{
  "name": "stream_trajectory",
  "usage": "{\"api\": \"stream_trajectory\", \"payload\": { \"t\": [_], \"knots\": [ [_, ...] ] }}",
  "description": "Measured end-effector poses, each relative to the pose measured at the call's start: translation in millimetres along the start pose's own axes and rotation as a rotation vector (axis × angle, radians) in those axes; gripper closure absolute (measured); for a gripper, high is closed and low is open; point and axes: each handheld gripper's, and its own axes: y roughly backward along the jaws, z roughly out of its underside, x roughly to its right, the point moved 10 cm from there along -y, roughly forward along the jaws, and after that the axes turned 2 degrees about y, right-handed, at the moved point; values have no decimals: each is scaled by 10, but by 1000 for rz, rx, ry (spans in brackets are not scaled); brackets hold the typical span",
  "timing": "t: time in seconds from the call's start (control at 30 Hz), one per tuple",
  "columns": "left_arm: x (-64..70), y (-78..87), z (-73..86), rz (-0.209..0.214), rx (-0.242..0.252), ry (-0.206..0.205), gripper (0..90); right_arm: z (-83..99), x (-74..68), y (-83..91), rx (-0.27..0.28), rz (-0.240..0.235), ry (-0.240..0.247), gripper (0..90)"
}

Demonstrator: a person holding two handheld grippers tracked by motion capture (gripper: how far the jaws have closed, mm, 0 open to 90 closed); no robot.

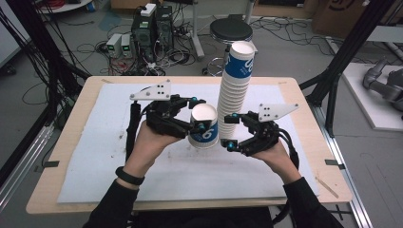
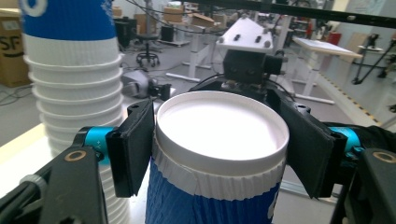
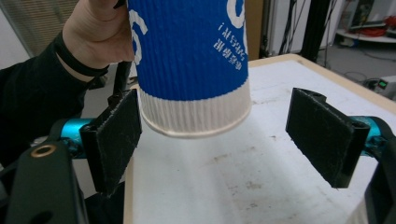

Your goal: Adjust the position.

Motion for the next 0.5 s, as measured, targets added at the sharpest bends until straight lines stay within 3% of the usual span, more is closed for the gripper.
{"api": "stream_trajectory", "payload": {
  "t": [0.5],
  "knots": [
    [61, -113, 40, 23, -17, -2, 295, 48, -106, -192, -42, -36, -8, 185]
  ]
}}
